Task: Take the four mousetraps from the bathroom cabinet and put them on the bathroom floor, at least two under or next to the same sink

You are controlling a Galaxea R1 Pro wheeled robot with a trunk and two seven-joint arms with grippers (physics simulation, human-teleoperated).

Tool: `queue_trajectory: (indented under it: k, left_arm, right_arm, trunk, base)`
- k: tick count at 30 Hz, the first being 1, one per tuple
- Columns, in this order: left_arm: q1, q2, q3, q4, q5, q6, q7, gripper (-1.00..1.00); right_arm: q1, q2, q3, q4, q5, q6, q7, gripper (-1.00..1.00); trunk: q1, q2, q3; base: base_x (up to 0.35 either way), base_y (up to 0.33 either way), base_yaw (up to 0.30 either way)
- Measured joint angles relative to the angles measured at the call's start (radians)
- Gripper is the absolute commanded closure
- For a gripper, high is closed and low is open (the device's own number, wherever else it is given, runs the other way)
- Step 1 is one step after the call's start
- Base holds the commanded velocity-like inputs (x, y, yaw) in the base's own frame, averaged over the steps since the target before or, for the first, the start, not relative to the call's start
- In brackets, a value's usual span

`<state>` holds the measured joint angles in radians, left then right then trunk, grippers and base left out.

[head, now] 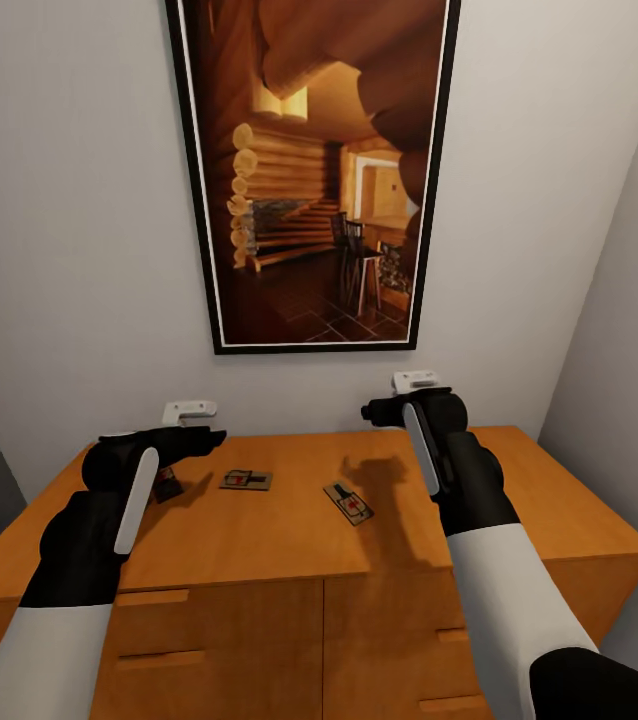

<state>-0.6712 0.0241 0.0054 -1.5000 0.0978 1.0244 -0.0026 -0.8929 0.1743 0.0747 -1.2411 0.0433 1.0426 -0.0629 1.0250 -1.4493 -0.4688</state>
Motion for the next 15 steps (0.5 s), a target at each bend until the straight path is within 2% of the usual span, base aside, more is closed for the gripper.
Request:
queue_trajectory:
  k: [5,15]
  left_arm:
    - [0.000,0.000,0.000,0.001,0.000,0.000,0.000,-1.00]
    - [0.000,0.000,0.000,0.005,0.001,0.001,0.000,-1.00]
  right_arm:
    - [0.001,0.000,0.012,0.000,-0.016,0.000,0.014,-1.00]
    - [0.011,0.000,0.081,0.008,-0.025,0.000,0.022,-1.00]
  trunk:
    - [0.000,0.000,0.000]
    - [0.000,0.000,0.000]
  base:
    - [0.000,0.000,0.000]
    - [0.000,0.000,0.000]
